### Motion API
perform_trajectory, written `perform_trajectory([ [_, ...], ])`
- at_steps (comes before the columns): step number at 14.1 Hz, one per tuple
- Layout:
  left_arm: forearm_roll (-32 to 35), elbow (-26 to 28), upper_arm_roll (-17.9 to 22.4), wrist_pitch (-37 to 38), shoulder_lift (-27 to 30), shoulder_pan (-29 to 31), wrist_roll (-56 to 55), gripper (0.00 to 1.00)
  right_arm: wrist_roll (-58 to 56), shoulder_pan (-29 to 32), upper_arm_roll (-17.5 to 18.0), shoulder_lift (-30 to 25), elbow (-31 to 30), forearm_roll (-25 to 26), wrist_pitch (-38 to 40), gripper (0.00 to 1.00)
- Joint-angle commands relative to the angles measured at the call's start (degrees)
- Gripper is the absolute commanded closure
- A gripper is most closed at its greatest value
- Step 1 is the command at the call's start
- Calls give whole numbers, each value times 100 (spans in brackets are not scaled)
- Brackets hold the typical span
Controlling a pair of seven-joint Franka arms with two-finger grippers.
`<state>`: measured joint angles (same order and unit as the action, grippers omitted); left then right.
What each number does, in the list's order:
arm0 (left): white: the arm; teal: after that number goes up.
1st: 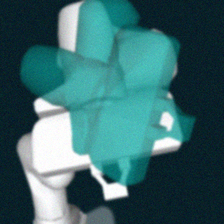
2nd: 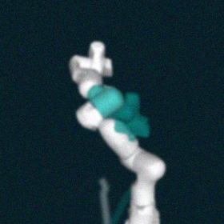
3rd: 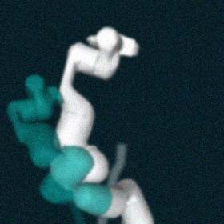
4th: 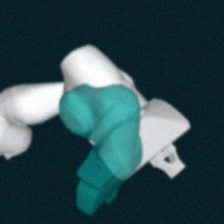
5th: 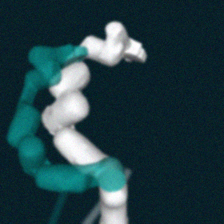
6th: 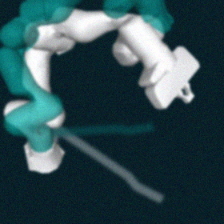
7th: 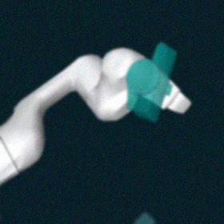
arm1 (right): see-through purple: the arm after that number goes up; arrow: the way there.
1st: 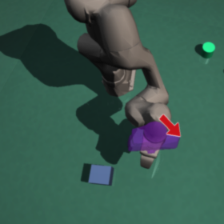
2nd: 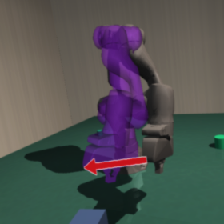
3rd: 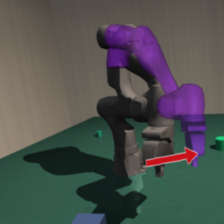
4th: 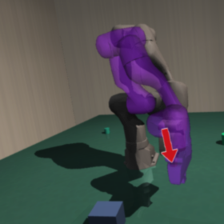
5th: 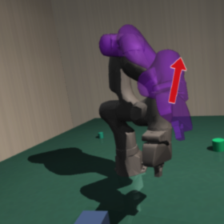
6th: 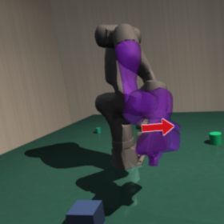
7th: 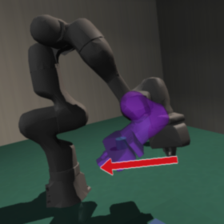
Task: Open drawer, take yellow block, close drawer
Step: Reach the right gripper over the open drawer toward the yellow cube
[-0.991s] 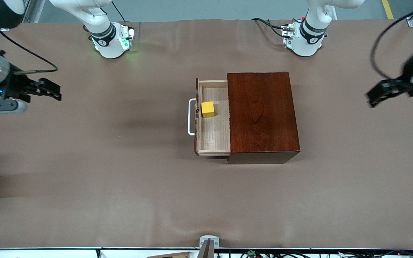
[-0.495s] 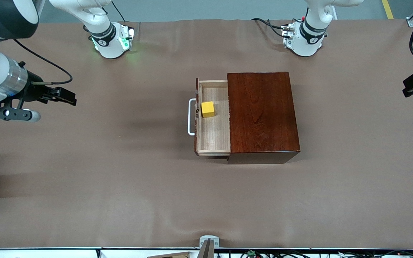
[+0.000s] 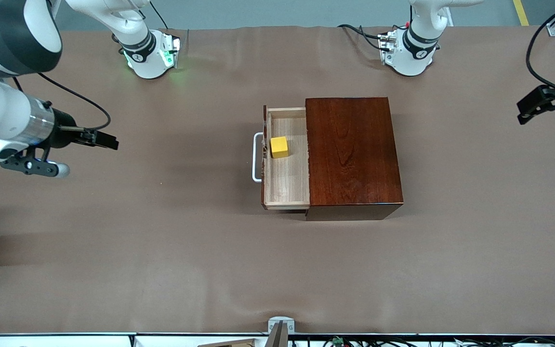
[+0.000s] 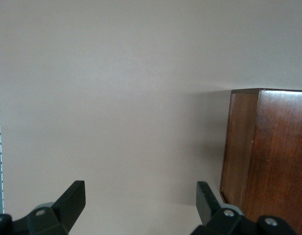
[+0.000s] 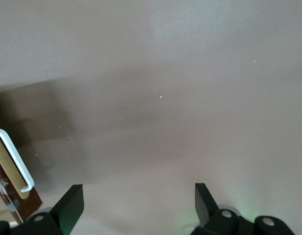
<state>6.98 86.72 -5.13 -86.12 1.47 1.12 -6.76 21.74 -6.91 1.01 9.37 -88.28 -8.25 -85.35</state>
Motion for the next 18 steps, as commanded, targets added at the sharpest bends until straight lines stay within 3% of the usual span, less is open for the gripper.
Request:
perform_trajectory([
  [1, -92, 214, -111, -159, 117, 116, 87, 0, 846, -353, -13, 82, 22, -115, -51, 0],
  [8, -92, 223, -119, -124, 108, 134, 88, 0, 3167, -1548, -13, 345, 48, -115, -499, 0],
  [18, -83, 205, -119, -274, 73, 151, 88, 0, 6050, -2692, -13, 864, 74, -273, -1343, 0],
])
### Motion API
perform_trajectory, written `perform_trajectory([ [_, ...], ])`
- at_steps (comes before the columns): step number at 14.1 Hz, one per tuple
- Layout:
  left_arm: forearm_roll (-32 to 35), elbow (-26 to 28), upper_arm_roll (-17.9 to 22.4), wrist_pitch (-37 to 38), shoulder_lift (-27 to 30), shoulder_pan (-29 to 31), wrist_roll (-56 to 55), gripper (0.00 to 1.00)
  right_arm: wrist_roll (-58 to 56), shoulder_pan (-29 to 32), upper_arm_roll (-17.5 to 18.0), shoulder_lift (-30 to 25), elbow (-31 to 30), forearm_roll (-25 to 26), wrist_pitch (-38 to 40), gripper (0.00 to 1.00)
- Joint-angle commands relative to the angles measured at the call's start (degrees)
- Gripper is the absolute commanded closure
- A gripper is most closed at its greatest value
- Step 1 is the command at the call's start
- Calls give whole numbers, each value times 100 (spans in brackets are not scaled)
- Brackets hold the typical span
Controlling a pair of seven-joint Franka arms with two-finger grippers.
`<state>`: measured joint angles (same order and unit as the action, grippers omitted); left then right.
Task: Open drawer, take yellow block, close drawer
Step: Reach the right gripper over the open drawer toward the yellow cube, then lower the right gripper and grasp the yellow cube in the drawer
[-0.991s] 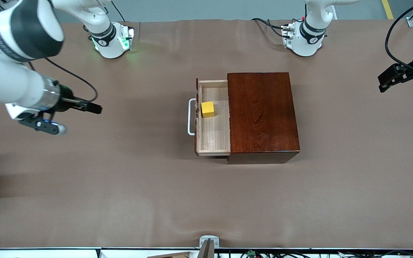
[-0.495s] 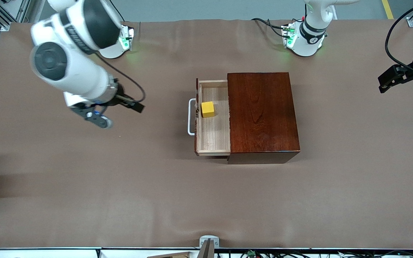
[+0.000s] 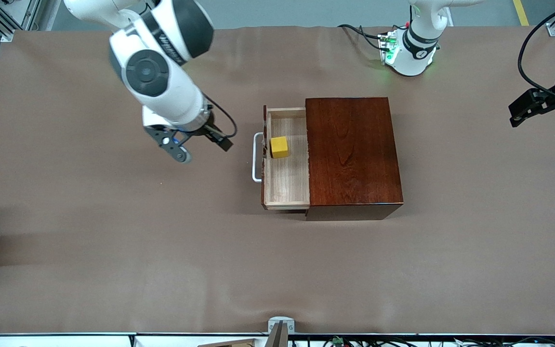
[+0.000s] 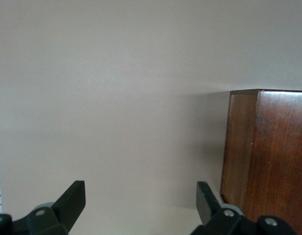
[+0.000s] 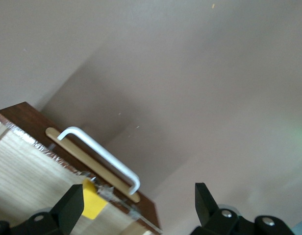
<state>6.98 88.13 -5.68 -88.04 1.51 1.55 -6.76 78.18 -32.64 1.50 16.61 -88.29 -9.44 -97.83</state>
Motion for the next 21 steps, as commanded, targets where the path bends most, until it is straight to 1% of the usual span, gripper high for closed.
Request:
perform_trajectory([
  [1, -83, 64, -65, -99, 25, 100, 87, 0, 539, -128, -62, 193, 83, -198, -104, 0],
  [3, -83, 72, -65, -99, -80, 91, 87, 0, 750, -146, -53, 246, 92, -435, -209, 0],
  [4, -74, 81, -65, -117, -116, 74, 79, 0, 951, -224, -62, 273, 84, -567, -436, 0],
  [5, -74, 81, -65, -161, -134, 56, 61, 0, 1136, -364, -62, 325, 83, -577, -673, 0],
  [11, -74, 72, -74, -223, -187, 47, 52, 0, 2428, -919, -62, 879, 224, -542, -1343, 0],
  [13, -74, 72, -82, -258, -187, 39, 52, 0, 2683, -1077, -71, 1037, 286, -498, -1518, 0],
  [16, -83, 72, -83, -293, -178, 39, 52, 0, 2781, -1139, -88, 1204, 268, -375, -2168, 0],
  [18, -83, 72, -91, -328, -187, 39, 52, 0, 2929, -1192, -88, 1371, 277, -322, -2309, 0],
  [21, -83, 81, -100, -337, -187, 39, 44, 0, 3299, -1245, -88, 1407, 224, -181, -2302, 0],
])
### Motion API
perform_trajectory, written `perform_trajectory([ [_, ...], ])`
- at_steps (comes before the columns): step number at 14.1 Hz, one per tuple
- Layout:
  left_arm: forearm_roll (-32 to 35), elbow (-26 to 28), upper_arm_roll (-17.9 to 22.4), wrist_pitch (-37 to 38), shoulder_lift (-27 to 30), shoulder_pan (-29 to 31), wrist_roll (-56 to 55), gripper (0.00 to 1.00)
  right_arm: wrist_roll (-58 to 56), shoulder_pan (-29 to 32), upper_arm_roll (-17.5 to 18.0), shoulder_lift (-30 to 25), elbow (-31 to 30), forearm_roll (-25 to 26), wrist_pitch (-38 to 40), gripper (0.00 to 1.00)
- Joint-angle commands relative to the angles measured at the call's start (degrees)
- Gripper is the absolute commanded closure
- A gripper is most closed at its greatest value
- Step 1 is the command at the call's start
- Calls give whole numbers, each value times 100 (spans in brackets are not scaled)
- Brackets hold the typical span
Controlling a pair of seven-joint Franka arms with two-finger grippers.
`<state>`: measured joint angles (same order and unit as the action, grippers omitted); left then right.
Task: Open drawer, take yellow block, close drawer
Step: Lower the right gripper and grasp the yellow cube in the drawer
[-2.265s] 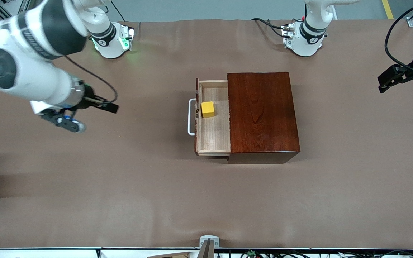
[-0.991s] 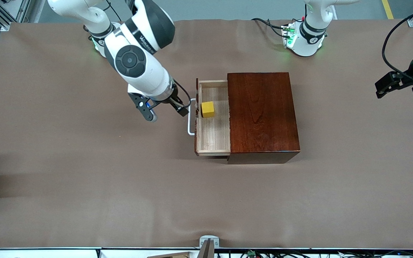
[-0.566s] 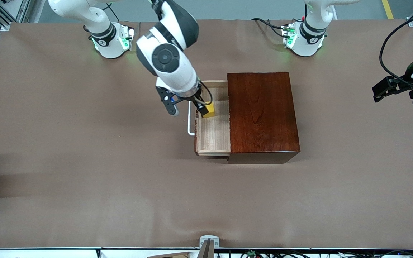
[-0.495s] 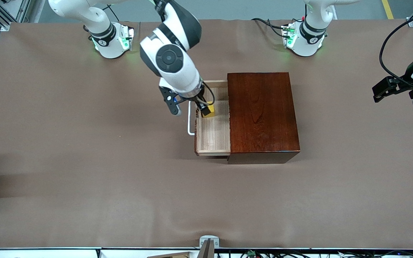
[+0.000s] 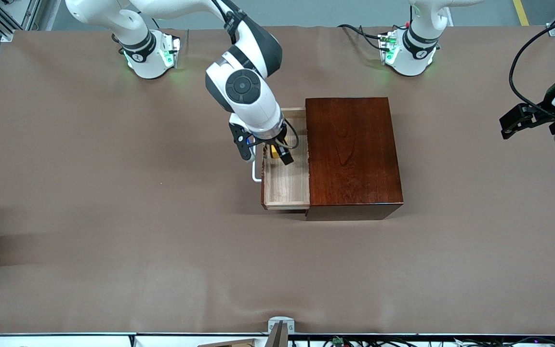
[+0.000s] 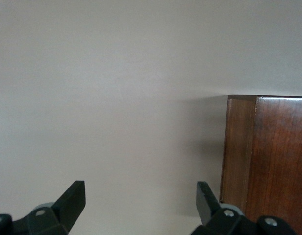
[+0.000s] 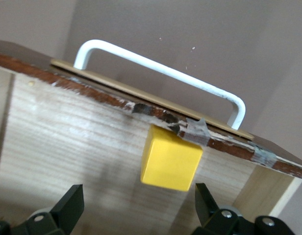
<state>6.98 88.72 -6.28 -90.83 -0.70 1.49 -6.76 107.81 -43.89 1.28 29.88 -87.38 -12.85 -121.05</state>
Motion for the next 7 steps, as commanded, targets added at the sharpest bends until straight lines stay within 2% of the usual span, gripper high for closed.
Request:
perform_trajectory([
  [1, -83, 23, -40, -58, 35, 35, 44, 0, 415, -138, -67, 105, 125, 160, 29, 0],
  [7, -91, 23, -93, -58, 35, 44, 44, 0, 626, -296, -67, 158, -210, 257, 38, 0],
])
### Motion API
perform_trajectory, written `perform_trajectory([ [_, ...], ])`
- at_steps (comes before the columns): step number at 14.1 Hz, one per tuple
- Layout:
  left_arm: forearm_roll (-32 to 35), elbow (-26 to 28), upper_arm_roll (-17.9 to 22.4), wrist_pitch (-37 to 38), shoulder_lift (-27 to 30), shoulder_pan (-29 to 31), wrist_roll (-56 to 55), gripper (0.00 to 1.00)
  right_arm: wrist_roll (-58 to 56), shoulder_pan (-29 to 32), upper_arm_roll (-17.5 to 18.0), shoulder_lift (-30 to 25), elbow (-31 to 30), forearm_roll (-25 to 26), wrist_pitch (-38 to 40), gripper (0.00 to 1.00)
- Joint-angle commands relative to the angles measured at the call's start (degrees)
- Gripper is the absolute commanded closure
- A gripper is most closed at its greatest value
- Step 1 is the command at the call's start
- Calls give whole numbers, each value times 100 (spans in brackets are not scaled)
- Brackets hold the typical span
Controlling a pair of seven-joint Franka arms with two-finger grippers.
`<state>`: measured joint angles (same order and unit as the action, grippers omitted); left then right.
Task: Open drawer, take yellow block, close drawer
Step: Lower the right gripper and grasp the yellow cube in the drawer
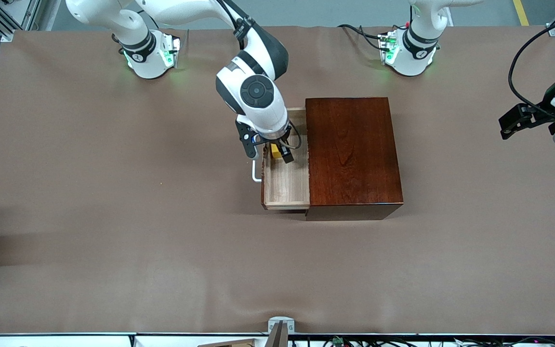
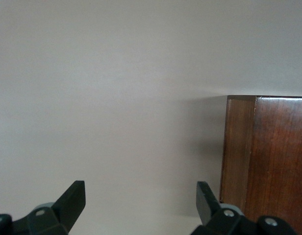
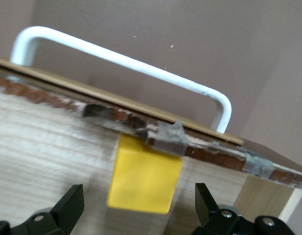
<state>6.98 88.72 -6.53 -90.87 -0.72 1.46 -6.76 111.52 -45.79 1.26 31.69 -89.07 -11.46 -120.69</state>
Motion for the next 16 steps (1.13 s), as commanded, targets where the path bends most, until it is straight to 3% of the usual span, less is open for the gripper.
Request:
perform_trajectory([
  [1, -91, 23, -67, -54, 37, 47, 35, 0, 265, -106, -64, -22, -66, 126, 10, 0],
  [2, -91, 23, -67, -54, 45, 47, 35, 0, 230, -97, -64, -22, -110, 135, 36, 5],
  [3, -91, 23, -67, -54, 63, 56, 43, 0, 152, -71, -64, -22, -110, 135, 28, 47],
  [4, -91, 23, -67, -54, 72, 64, 78, 0, 55, -53, -56, -40, -76, 127, 28, 83],
  [5, -91, 23, -67, -45, 72, 64, 79, 0, 2, -44, -56, -57, -23, 126, 28, 100],
  [10, -91, 14, -67, -54, 81, 47, 17, 0, 37, 79, -56, -93, 468, 47, 71, 100],
  [13, -91, 5, -93, -63, 72, 47, -44, 0, 10, 236, -64, -84, 917, 39, 728, 100],
  [16, -91, 5, -102, -63, 81, 47, -53, 0, 2, 360, -64, -119, 1058, 65, 845, 100],
])
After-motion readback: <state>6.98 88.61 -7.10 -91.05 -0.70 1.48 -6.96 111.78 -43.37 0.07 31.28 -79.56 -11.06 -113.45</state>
